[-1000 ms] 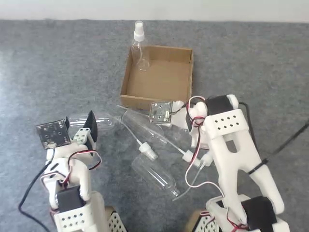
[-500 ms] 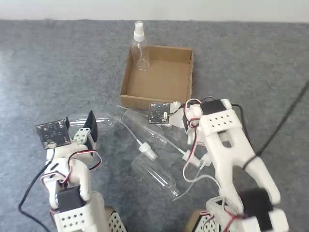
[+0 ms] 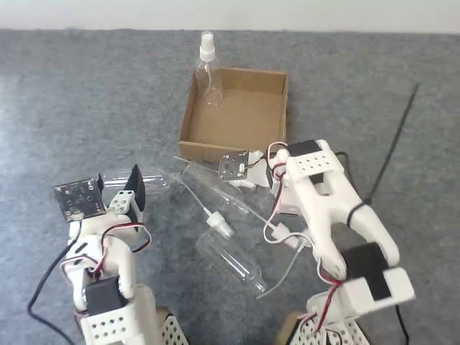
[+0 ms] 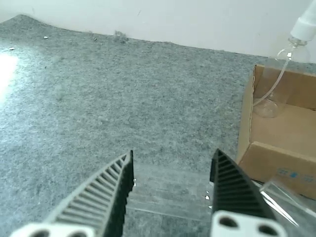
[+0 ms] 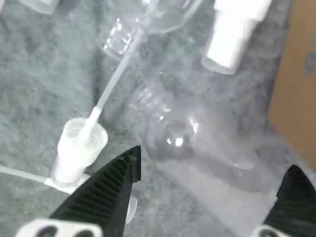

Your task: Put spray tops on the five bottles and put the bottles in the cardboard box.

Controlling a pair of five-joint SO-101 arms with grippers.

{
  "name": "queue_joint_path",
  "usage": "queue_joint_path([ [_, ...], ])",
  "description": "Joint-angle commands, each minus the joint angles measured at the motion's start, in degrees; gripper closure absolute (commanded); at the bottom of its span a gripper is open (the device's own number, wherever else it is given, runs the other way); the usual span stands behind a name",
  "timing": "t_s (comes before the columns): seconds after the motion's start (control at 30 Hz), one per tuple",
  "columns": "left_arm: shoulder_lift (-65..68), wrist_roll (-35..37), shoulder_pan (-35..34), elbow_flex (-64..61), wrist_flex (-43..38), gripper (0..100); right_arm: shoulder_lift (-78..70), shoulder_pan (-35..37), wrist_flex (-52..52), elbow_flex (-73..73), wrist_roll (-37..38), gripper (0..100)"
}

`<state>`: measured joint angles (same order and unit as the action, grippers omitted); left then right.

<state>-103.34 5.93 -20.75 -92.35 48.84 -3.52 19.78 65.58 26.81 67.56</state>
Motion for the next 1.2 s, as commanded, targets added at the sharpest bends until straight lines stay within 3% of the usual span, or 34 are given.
queue_joint_path([
  [0.0, -0.9, -0.4, -0.3, 0.5, -1.7, 76, -0.8, -0.7, -0.8, -4.0, 0.4, 60.4],
  [0.1, -0.9, -0.4, -0.3, 0.5, -1.7, 76, -1.5, -1.3, -0.6, -4.2, 0.3, 62.0],
  [0.3, -0.9, -0.4, -0.3, 0.5, -1.7, 76, -1.5, -4.4, -0.8, -5.5, -0.7, 77.8],
  [0.77, -0.9, -0.4, -0.3, 0.5, -1.7, 76, -1.5, -8.4, 3.0, -5.5, -0.5, 78.2],
  [1.17, -0.9, -0.4, -0.3, 0.5, -1.7, 76, 0.0, -16.6, 4.2, -5.3, -0.5, 78.2],
])
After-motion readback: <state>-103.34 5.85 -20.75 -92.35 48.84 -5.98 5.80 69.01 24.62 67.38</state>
